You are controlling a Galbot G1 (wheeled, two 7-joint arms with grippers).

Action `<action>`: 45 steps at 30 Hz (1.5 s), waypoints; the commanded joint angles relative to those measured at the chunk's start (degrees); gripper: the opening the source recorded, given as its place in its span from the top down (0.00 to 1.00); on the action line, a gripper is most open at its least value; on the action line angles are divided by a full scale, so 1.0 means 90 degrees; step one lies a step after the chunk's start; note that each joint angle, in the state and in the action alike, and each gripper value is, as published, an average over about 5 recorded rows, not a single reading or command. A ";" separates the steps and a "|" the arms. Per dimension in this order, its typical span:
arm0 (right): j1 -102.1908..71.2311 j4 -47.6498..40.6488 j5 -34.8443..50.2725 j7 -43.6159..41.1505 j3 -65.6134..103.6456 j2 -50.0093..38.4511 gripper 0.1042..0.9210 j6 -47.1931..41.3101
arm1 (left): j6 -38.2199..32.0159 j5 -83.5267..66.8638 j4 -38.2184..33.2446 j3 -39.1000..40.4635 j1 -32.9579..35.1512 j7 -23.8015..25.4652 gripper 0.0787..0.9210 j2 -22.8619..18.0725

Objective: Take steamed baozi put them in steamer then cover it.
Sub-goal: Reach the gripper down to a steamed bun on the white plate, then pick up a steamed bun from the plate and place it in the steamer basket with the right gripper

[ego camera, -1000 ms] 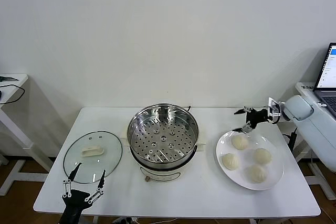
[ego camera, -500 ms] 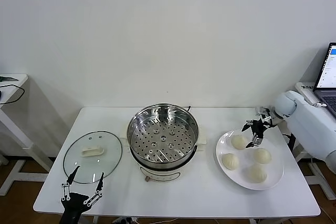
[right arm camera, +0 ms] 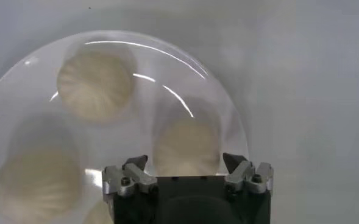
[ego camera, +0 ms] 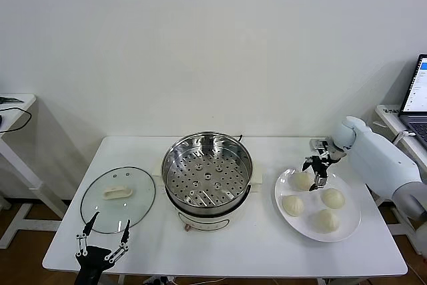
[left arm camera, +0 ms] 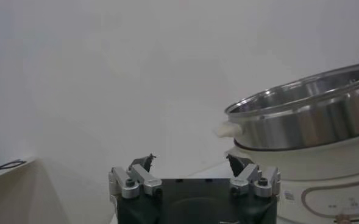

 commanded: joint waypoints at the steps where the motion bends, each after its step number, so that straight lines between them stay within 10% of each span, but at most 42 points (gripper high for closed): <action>1: 0.0030 -0.0026 -0.0163 0.0080 -0.0086 0.0114 0.19 0.0015 | 0.0005 -0.0016 0.0002 -0.0003 -0.0011 -0.0012 0.12 -0.0004; 21: 0.2020 0.2597 0.0871 -0.0136 -0.1272 -0.0742 0.31 0.1509 | 0.0033 -0.0045 -0.0162 0.0085 -0.0060 -0.0041 0.12 0.0040; 45: 0.3443 0.3271 0.0273 -0.0137 -0.3136 0.2051 0.29 0.3447 | -0.0134 -0.0040 -0.0179 0.0216 -0.0003 -0.0032 0.12 0.0067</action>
